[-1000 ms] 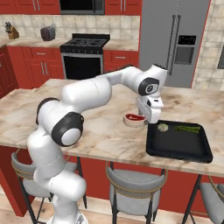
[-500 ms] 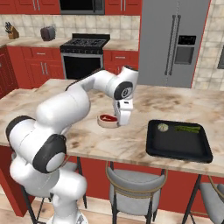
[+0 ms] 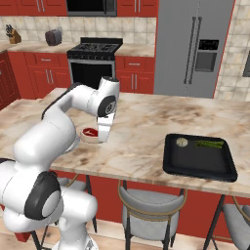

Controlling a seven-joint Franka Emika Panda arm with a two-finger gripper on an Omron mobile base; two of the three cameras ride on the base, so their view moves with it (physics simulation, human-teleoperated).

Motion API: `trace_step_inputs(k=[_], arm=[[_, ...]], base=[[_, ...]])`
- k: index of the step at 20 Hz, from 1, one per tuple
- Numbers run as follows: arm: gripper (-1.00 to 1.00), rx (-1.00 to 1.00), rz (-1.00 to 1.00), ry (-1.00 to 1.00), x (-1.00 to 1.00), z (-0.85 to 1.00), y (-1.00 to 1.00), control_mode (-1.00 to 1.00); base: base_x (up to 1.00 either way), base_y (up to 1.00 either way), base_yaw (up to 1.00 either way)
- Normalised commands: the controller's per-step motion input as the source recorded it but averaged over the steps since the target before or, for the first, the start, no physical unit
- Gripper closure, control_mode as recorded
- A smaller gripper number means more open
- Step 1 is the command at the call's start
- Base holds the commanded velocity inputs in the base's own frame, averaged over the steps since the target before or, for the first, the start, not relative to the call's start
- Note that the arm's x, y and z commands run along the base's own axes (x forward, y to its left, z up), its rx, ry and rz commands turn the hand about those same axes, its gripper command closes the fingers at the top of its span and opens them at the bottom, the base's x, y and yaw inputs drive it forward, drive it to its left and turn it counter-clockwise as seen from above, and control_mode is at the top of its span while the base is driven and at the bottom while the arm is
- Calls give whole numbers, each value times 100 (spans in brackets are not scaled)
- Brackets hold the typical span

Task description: Create a steak meal by picking up the steak and asparagus from the tray and placing them on the plate. Leave the dumpling on the tray.

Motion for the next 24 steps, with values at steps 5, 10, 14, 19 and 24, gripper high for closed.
trace_step_inputs(k=[5, 10, 14, 19, 24], arm=[[100, 0, -5, 0, -8, 0, 100, -100], [100, 0, -4, 0, 0, 0, 100, -100], [100, -3, -3, 0, 5, 0, 99, -100], [100, -5, -4, 0, 40, -4, 83, -100], [100, -2, 0, 0, 59, -24, 47, -100]], base=[[0, 0, 0], [0, 0, 0], [0, 0, 0], [0, 0, 0], [0, 0, 0]])
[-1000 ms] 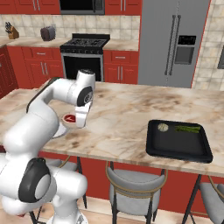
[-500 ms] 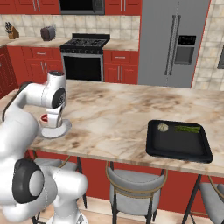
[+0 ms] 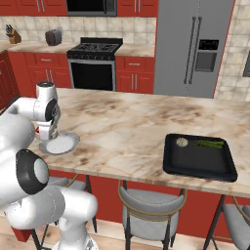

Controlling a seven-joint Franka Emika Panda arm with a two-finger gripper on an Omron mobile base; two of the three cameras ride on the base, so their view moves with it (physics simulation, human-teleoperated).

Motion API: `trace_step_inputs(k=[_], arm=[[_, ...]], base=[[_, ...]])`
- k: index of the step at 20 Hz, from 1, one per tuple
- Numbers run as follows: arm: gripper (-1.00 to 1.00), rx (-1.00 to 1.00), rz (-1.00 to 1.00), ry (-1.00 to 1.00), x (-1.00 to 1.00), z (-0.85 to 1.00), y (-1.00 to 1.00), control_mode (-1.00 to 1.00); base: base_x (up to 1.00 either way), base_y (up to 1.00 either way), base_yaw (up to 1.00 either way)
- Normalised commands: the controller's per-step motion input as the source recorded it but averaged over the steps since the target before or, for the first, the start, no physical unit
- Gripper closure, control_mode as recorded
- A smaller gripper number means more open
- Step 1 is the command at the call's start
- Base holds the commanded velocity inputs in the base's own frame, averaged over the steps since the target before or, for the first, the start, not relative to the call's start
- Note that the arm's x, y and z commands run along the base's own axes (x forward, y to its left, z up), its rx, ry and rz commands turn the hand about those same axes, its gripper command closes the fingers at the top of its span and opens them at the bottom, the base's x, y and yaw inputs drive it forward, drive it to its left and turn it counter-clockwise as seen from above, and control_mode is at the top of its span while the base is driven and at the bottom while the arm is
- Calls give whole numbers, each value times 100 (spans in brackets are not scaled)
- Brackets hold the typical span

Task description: Create a steak meal by picking up the steak and asparagus from the tray and placing them on the plate. Leave the dumpling on the tray.

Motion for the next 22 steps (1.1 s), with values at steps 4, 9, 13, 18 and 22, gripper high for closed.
trace_step_inputs(k=[4, 9, 13, 18, 22], arm=[[100, 0, 0, 0, 53, -42, 4, -100], [100, 0, 0, 0, 48, -45, 0, -100], [100, 0, 0, 0, 39, -32, 2, -100], [100, 0, 0, 0, 32, -20, 13, -100], [100, -2, 0, 0, 21, -24, 23, -100]], base=[[0, 0, 0], [0, 0, 0], [0, 0, 0], [0, 0, 0], [0, 0, 0]])
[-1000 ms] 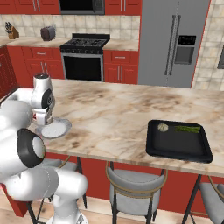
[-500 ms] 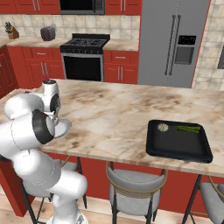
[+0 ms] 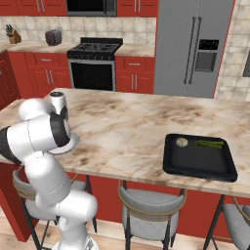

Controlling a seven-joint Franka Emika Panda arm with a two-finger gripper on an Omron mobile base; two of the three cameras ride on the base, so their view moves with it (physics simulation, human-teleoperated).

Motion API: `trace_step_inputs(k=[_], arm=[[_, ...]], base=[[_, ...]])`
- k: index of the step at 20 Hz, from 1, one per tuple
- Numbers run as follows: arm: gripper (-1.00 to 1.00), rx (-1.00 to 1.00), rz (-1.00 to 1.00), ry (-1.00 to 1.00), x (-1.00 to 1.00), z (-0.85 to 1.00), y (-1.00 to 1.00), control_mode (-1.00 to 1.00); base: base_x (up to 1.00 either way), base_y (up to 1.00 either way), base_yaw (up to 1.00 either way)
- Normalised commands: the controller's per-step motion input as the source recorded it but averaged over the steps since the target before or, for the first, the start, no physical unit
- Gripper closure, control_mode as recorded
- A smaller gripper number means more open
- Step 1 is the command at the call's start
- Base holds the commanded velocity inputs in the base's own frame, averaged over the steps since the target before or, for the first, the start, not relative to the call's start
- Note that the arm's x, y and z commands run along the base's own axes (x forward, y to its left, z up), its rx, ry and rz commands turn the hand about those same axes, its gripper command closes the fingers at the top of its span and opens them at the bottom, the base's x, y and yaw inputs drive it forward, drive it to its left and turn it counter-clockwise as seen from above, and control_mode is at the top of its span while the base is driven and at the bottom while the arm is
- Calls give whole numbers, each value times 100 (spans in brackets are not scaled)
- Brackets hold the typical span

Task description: Create a steak meal by picking up the steak and asparagus from the tray and placing them on the plate. Leave the dumpling on the tray.

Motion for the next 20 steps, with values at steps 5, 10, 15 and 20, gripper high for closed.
trace_step_inputs(k=[5, 10, 15, 20], arm=[[100, -1, 0, 0, 16, -24, 21, -100], [-100, 0, 0, 0, 9, -9, 3, -100], [-100, 0, 0, -1, 1, 0, 0, -100], [-100, 0, 0, -5, -1, 1, -13, -100]], base=[[0, 0, 0], [0, 0, 0], [0, 0, 0], [0, 0, 0]])
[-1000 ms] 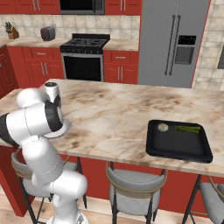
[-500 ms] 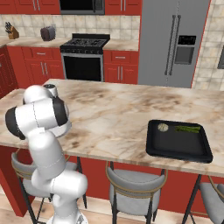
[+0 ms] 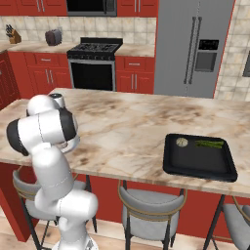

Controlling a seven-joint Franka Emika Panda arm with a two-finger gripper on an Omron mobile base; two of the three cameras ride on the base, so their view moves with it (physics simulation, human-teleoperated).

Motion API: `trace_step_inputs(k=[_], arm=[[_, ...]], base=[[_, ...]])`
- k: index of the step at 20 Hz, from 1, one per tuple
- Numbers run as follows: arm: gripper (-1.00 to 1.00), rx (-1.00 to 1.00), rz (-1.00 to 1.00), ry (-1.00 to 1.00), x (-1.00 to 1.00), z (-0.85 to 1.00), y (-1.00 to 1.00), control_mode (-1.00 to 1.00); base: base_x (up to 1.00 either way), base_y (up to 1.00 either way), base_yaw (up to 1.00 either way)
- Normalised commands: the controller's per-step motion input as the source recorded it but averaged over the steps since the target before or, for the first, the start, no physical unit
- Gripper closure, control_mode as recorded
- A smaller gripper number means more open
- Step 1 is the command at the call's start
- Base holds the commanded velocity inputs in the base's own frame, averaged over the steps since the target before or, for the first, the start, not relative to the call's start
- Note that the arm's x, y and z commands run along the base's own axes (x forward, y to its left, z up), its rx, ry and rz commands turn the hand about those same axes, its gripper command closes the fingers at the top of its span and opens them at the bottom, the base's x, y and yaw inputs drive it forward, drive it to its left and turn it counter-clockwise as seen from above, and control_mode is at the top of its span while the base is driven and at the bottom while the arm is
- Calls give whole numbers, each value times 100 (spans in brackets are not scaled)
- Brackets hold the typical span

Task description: Create a steak meal by picking up the steak and asparagus from the tray and placing them on the plate. Leave the dumpling on the tray.

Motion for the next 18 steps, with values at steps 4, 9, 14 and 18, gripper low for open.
trace_step_inputs(k=[4, 9, 14, 18], arm=[[-100, 0, 0, -7, -3, 7, -24, -100], [-100, 6, 0, -10, -34, 76, -43, -100], [-100, 10, 0, -3, -19, 92, -73, -100], [-100, 8, 0, 0, -3, 73, -100, -100]], base=[[0, 0, 0], [0, 0, 0], [0, 0, 0], [0, 0, 0]])
